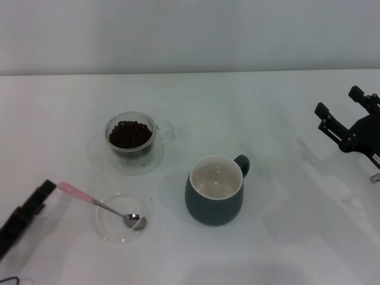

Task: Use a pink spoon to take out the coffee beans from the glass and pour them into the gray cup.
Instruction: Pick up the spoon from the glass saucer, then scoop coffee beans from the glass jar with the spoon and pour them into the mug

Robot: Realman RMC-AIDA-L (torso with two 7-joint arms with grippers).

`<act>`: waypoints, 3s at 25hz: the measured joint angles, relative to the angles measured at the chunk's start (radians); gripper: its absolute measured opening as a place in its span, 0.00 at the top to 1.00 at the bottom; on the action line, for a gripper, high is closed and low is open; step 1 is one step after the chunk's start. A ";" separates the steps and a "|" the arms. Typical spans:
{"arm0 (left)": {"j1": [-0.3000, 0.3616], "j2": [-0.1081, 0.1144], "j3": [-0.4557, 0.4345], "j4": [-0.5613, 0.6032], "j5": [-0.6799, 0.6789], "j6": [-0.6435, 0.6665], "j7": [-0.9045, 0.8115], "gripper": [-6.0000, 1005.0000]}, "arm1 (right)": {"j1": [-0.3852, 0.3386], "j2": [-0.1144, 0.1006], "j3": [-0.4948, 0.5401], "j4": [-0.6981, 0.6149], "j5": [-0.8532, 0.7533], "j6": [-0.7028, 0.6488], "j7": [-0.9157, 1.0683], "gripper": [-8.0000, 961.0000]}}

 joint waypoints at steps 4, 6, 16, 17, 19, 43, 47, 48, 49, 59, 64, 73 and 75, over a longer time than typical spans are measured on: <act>-0.018 0.001 0.000 0.027 0.075 -0.007 -0.050 0.11 | 0.025 0.000 0.000 0.014 -0.003 0.014 0.000 0.14; -0.028 0.001 0.000 0.032 0.090 -0.006 -0.053 0.11 | 0.035 0.000 0.002 0.019 -0.003 0.022 0.000 0.14; -0.067 0.004 0.000 0.063 0.143 0.056 -0.084 0.11 | 0.070 0.006 0.004 0.046 -0.001 0.075 -0.001 0.14; -0.068 0.004 0.000 0.065 0.148 0.055 -0.085 0.11 | 0.073 0.007 0.004 0.048 0.000 0.084 -0.001 0.14; -0.070 0.003 0.000 0.070 0.157 0.055 -0.089 0.14 | 0.075 0.010 0.004 0.051 0.000 0.093 -0.001 0.14; -0.053 0.004 -0.006 0.119 0.186 -0.042 -0.084 0.85 | 0.066 0.011 0.006 0.068 0.023 0.095 0.005 0.14; -0.028 0.004 -0.011 0.148 0.173 -0.139 -0.088 0.86 | 0.065 0.010 0.006 0.068 0.023 0.095 0.005 0.14; -0.022 0.004 -0.011 0.153 0.164 -0.157 -0.090 0.86 | 0.064 0.010 0.006 0.068 0.023 0.095 0.005 0.14; -0.017 0.004 -0.011 0.157 0.152 -0.173 -0.091 0.86 | 0.062 0.009 0.006 0.068 0.023 0.095 0.005 0.14; -0.019 0.015 -0.011 0.221 0.002 -0.244 -0.111 0.86 | 0.055 0.008 0.006 0.059 0.023 0.094 0.005 0.14; -0.099 0.008 -0.011 0.252 -0.098 -0.201 -0.104 0.86 | 0.055 0.007 0.006 0.055 0.023 0.094 0.002 0.14; -0.248 0.000 -0.003 0.246 -0.024 -0.012 -0.023 0.86 | 0.053 0.004 0.006 0.036 0.023 0.096 0.000 0.14; -0.269 0.000 -0.001 0.247 0.011 0.039 0.009 0.86 | 0.052 0.003 0.006 0.031 0.023 0.097 0.000 0.14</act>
